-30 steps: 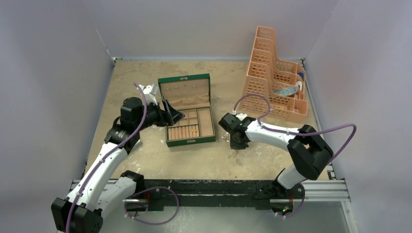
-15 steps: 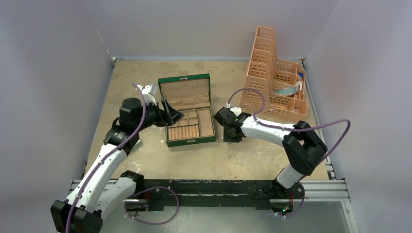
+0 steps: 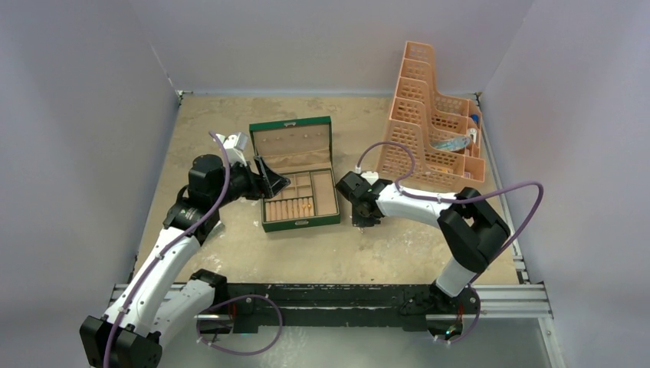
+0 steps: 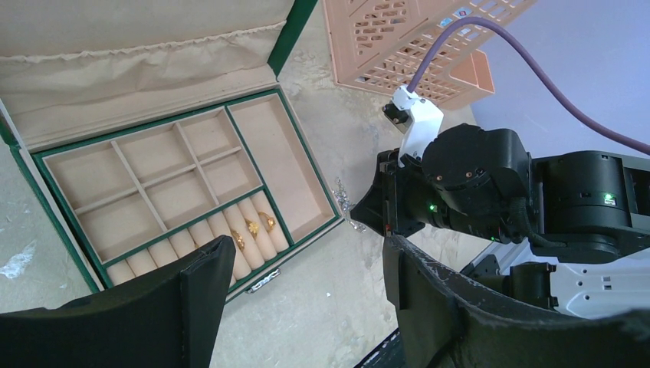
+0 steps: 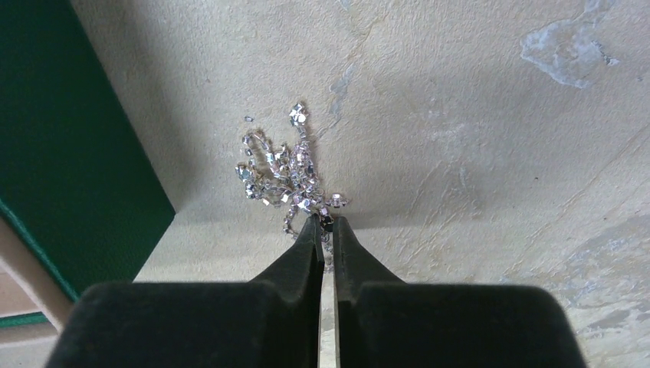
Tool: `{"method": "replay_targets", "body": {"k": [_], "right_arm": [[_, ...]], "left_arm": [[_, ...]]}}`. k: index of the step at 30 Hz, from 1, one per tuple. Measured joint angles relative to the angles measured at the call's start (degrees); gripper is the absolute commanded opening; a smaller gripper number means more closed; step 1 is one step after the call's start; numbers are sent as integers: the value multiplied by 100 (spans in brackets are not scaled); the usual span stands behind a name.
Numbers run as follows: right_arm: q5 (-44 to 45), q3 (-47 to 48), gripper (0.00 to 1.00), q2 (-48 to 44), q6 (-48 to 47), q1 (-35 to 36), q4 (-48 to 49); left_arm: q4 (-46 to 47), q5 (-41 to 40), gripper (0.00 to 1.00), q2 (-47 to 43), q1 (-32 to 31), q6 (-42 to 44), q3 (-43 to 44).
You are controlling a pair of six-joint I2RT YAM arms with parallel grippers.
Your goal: Organize the mixed jewelry
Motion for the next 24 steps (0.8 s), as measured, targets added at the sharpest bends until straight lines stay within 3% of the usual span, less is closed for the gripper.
{"method": "replay_targets", "body": {"k": [12, 24], "right_arm": [[682, 225, 0, -74, -57, 22, -348], [1749, 990, 0, -1005, -509, 22, -833]], "left_arm": [[-2, -20, 70, 0, 0, 0, 0], [4, -9, 71, 76, 0, 0, 0]]}}
